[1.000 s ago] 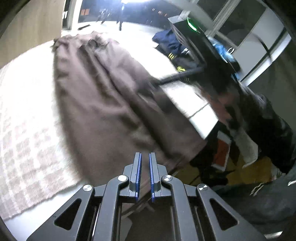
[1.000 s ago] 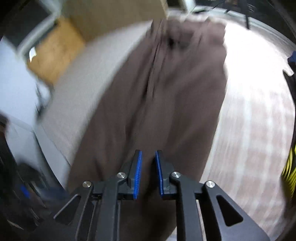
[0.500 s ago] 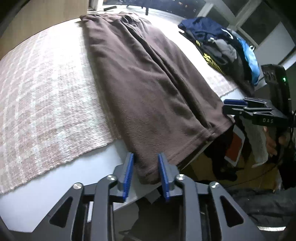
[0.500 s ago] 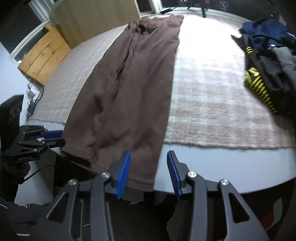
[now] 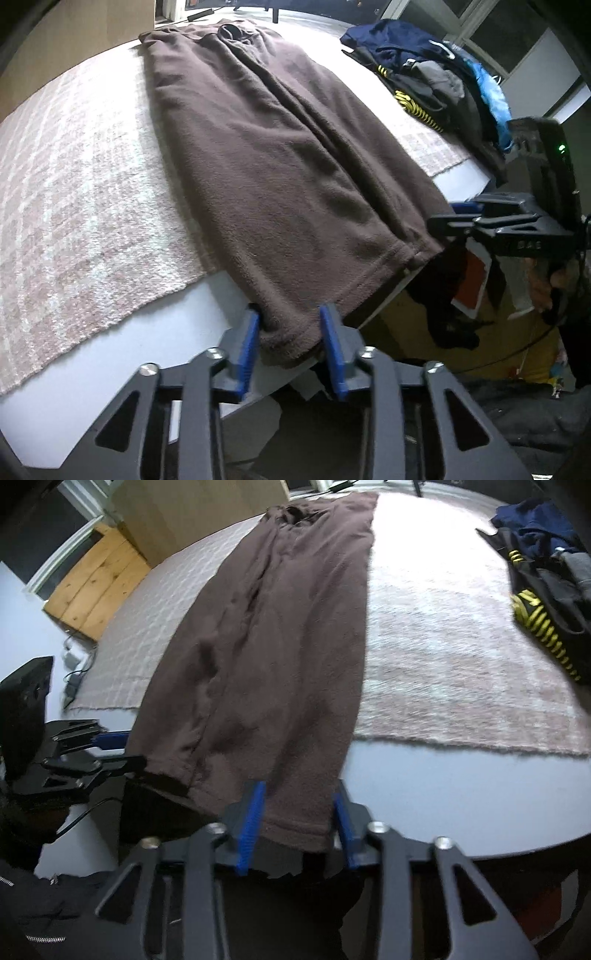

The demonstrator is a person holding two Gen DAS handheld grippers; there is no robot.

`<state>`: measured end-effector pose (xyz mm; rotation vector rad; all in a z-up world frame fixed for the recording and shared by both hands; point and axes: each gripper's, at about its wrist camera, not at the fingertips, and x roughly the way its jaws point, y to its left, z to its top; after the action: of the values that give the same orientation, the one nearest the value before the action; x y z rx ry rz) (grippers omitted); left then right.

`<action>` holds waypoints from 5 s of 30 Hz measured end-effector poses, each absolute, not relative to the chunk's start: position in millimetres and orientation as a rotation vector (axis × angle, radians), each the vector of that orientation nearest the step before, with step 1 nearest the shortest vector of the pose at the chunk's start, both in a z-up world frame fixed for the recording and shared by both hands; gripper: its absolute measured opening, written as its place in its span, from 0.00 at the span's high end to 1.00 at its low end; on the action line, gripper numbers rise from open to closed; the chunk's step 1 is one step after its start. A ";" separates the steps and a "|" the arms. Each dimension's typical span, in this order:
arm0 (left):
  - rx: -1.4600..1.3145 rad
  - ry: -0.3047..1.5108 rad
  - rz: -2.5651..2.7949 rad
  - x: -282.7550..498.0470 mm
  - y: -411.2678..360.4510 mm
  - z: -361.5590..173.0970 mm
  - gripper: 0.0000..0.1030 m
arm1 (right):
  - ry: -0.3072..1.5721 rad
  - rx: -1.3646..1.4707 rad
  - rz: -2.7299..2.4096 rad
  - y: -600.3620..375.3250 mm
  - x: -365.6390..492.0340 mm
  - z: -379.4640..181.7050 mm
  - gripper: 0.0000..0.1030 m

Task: Fold clothes

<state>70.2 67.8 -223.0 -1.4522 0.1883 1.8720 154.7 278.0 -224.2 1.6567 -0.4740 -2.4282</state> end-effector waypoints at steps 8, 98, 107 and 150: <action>-1.399 -0.089 1.830 45.7 44.6 -186.7 0.93 | -0.896 1.429 -2.316 316.8 138.8 -200.4 0.88; -1.442 -0.031 1.842 -108.1 94.7 -208.9 0.94 | 0.058 1.384 -2.311 333.5 -59.8 -83.9 0.70; -1.435 -0.039 1.869 -103.5 93.1 -213.0 0.93 | 0.430 1.349 -1.993 220.8 -150.6 -149.4 0.70; -1.432 -0.010 1.946 -194.5 103.6 -216.9 0.96 | -0.548 1.496 -2.390 410.9 -107.8 -174.0 0.91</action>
<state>-194.5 103.6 -216.9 -1.4317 -0.0099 1.9464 -107.8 410.9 -174.0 1.4957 -0.5477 -2.3901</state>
